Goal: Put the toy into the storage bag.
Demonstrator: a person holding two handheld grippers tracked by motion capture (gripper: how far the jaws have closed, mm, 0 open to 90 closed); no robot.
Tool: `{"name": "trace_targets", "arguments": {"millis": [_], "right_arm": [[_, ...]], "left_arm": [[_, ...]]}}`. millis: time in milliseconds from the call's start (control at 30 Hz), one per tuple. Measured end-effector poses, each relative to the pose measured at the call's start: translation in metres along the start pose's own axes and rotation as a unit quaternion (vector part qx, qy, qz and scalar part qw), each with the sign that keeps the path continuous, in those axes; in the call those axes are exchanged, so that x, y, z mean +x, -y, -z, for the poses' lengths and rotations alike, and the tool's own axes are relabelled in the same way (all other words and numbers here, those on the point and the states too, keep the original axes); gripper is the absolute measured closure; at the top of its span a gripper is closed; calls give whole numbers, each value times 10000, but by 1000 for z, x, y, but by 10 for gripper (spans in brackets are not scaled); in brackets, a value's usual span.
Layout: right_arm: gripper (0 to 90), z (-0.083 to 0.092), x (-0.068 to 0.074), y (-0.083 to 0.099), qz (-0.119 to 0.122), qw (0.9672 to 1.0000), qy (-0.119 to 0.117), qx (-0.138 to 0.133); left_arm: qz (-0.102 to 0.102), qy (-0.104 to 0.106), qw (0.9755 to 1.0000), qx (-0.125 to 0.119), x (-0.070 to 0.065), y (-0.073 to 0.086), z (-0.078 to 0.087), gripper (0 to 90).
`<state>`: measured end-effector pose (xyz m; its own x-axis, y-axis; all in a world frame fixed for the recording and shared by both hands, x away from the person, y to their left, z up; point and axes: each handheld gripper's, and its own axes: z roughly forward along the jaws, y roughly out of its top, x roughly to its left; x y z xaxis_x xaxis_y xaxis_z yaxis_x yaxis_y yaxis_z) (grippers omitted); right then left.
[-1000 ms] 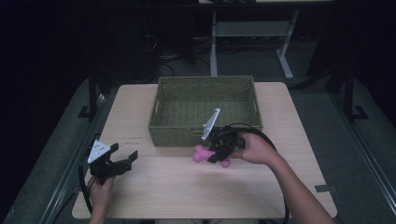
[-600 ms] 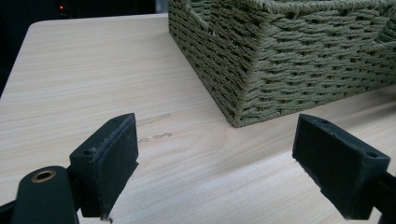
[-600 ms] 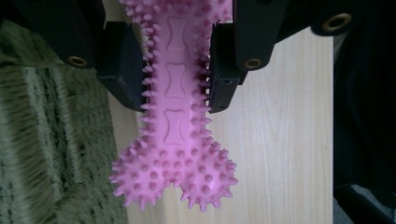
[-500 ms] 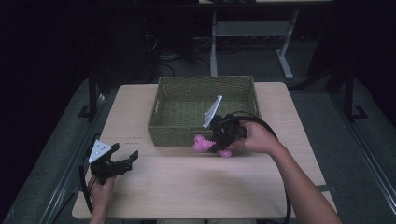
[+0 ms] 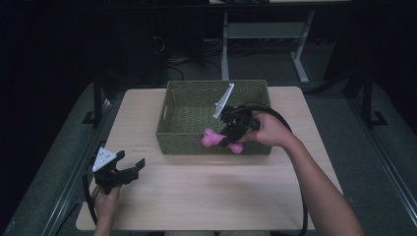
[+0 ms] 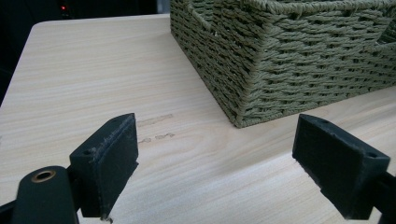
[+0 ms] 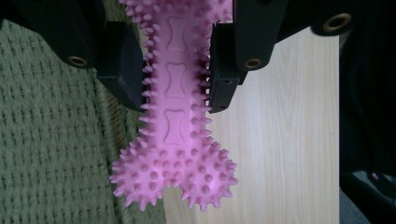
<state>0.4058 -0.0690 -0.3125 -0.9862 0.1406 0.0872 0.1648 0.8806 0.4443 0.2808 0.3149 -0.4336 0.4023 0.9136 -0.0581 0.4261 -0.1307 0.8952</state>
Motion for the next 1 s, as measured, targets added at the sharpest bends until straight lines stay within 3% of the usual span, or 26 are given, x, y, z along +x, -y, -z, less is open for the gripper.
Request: {"name": "trace_targets", "arguments": {"millis": [1000], "right_arm": [[584, 29, -46, -9, -259, 9996, 95, -6]], "left_arm": [[-30, -48, 10000, -4, 0, 0, 0, 139]]}}
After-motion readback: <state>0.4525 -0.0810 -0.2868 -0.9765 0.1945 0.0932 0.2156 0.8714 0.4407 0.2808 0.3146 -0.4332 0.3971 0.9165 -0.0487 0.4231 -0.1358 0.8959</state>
